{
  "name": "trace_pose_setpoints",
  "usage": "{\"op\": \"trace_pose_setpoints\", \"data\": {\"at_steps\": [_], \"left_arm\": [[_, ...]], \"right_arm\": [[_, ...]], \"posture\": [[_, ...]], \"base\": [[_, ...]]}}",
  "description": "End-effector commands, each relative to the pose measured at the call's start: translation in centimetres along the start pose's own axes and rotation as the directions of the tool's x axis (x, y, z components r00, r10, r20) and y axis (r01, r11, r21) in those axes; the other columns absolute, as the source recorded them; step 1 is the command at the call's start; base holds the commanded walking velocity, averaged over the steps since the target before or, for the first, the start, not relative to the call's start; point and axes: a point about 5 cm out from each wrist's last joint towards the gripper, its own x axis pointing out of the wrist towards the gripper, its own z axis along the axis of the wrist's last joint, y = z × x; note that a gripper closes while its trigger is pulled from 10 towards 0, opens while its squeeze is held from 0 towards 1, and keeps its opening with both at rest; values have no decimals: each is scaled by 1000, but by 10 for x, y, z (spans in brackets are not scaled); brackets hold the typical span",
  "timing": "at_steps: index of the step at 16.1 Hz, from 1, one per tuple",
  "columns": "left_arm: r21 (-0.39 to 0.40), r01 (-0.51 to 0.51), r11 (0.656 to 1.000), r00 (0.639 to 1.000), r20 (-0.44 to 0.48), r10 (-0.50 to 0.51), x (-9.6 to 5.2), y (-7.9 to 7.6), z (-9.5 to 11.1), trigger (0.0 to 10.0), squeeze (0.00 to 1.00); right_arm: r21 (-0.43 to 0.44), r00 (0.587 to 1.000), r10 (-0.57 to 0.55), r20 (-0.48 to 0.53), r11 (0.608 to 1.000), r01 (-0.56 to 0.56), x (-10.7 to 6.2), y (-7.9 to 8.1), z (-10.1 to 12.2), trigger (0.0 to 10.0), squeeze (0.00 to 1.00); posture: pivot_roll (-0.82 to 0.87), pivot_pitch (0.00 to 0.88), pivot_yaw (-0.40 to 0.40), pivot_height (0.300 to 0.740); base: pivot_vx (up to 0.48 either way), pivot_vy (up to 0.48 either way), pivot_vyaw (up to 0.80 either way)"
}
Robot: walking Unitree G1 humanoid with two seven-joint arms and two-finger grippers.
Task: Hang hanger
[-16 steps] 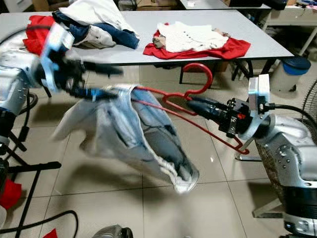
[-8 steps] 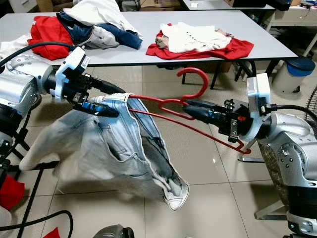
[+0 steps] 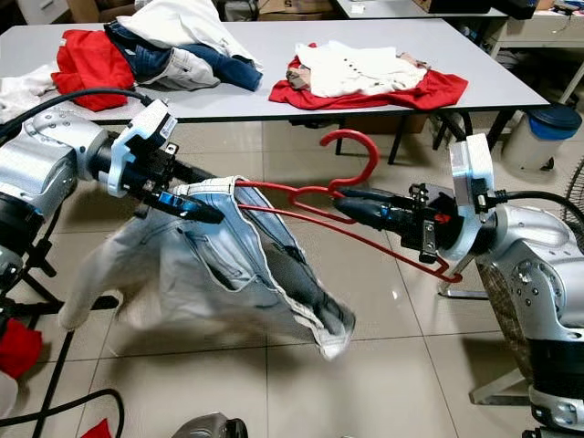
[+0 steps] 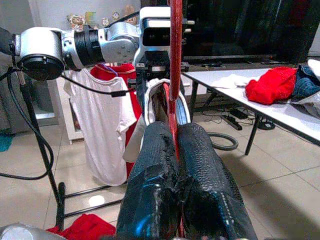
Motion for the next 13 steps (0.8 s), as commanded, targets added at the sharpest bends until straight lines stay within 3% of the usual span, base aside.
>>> {"op": "trace_pose_setpoints", "data": {"at_steps": [1,7,8,9,10,13], "left_arm": [[-5,20,1000,1000,-3,-20,2,-2,1,0,0],[-29,26,999,999,32,-25,2,-4,-6,0,0],[-29,31,999,998,47,-29,2,-5,-6,0,0],[-29,33,999,998,54,-31,3,-6,-7,0,0],[-32,38,999,997,64,-36,3,-7,-7,0,0],[-43,44,998,997,68,-41,6,-12,-16,0,0]], "right_arm": [[-69,998,59,36,996,-57,5,2,16,10000,0],[-70,998,61,33,996,-58,4,1,17,10000,0],[-37,998,55,16,998,-54,1,0,16,10000,0],[-20,999,47,7,999,-47,0,-1,16,10000,839],[3,1000,24,-6,1000,-24,-3,-4,15,10000,1000],[51,999,-28,-16,998,29,-18,-9,19,10000,1000]], "posture": [[-77,0,77,740],[-80,0,74,740],[-82,0,74,740],[-82,0,74,740],[-84,0,72,740],[-88,0,66,740]], "base": [[0,0,0],[0,0,0],[0,0,0],[0,0,0],[0,0,0],[0,0,0]]}}
